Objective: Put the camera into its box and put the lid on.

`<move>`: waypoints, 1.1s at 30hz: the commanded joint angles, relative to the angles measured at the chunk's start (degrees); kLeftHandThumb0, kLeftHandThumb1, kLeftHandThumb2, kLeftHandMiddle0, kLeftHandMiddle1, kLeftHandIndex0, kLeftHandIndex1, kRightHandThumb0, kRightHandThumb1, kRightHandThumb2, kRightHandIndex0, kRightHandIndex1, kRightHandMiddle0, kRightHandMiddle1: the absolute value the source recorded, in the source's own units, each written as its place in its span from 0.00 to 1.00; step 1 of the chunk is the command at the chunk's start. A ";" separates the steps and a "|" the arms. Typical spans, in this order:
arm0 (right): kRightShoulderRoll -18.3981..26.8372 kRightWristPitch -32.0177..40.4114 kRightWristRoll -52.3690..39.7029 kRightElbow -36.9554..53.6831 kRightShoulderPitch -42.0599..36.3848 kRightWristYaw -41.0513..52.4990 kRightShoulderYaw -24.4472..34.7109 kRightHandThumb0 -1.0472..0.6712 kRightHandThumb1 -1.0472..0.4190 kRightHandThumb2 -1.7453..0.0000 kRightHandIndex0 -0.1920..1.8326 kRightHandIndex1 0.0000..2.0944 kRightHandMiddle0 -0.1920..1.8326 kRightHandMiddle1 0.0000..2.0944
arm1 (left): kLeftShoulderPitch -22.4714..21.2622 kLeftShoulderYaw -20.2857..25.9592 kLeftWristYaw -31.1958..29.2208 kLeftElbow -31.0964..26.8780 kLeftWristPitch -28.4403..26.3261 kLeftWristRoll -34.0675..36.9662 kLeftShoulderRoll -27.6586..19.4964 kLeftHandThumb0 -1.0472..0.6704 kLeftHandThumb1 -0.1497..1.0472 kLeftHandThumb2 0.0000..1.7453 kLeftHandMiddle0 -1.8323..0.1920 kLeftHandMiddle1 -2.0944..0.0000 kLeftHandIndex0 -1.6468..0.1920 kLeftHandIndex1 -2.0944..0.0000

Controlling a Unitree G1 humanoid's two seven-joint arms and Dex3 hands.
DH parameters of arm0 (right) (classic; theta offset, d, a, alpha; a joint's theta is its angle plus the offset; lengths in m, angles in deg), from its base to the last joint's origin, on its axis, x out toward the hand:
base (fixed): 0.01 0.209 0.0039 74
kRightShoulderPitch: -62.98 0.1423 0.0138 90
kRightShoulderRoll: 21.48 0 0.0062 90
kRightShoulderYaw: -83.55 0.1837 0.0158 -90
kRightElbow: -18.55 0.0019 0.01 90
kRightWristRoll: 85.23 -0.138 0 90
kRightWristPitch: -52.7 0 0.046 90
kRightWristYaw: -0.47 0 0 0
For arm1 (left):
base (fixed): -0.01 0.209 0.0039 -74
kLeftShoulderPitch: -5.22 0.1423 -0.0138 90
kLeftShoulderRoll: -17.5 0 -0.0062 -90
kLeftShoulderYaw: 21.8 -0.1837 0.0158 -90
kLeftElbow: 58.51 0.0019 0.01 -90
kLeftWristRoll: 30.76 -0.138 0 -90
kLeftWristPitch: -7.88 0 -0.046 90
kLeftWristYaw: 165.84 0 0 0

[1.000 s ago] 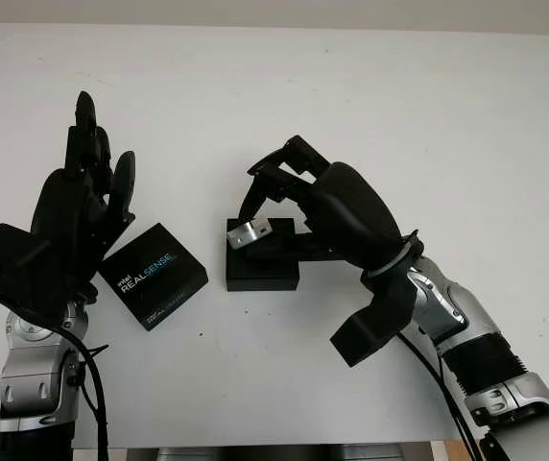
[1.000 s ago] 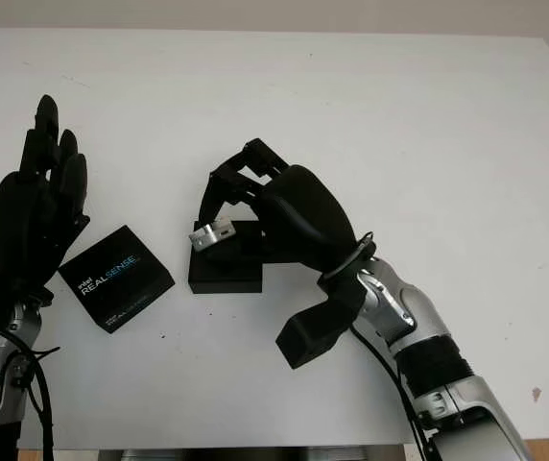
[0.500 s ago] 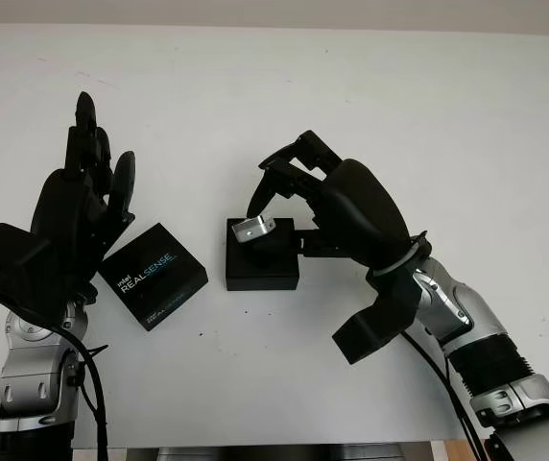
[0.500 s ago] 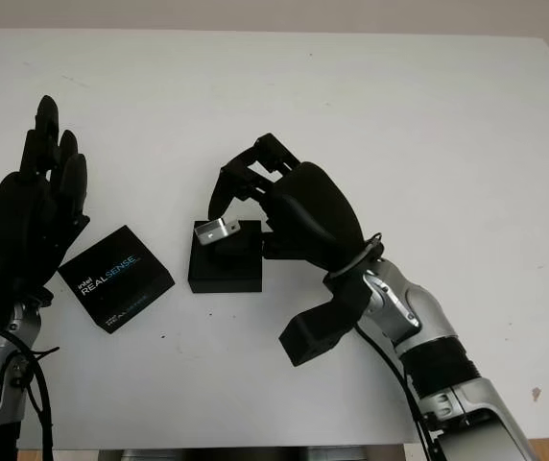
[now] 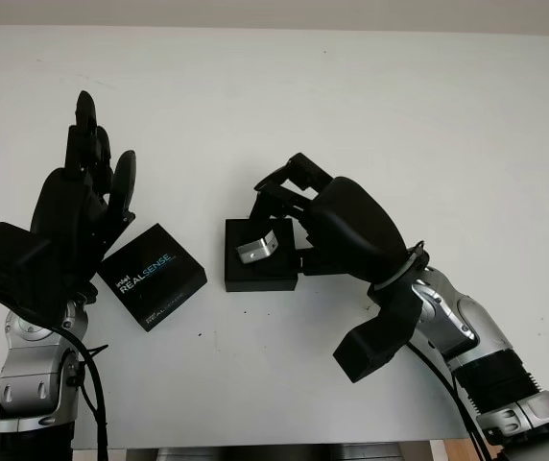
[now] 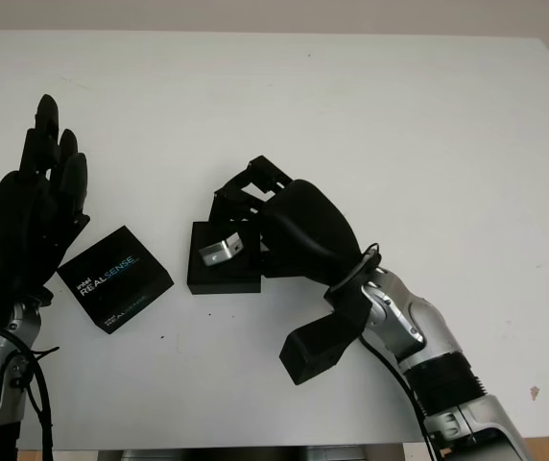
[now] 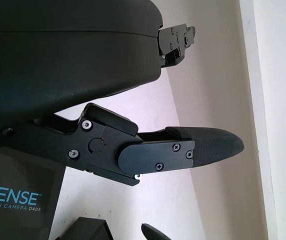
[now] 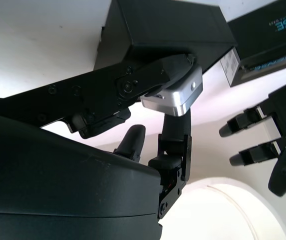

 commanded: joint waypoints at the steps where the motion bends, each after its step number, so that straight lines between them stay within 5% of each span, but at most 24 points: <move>1: 0.49 1.13 -0.07 1.40 -2.37 1.93 -1.17 0.29 0.02 0.97 0.14 0.46 0.28 0.59 | 0.87 0.33 0.27 -1.00 0.41 0.08 -0.04 0.15 1.00 0.28 1.00 1.00 1.00 1.00; 18: 4.53 11.67 -10.71 17.17 -6.68 21.70 2.86 0.20 0.00 0.96 0.12 0.05 0.17 0.16 | 1.58 0.47 1.76 -2.23 -1.19 -0.01 0.28 0.19 1.00 0.25 1.00 1.00 1.00 1.00; 23: 5.87 17.86 -18.60 24.86 -6.61 29.93 5.94 0.17 0.00 0.94 0.05 0.01 0.08 0.09 | 1.55 0.51 2.19 -2.18 -1.57 -0.48 0.19 0.21 1.00 0.25 1.00 1.00 1.00 1.00; 33: 8.12 18.68 -22.99 29.06 -7.52 33.12 10.14 0.16 0.00 0.89 0.08 0.03 0.17 0.11 | 1.63 0.30 2.78 -3.07 -2.50 -0.47 0.54 0.24 1.00 0.23 1.00 1.00 1.00 1.00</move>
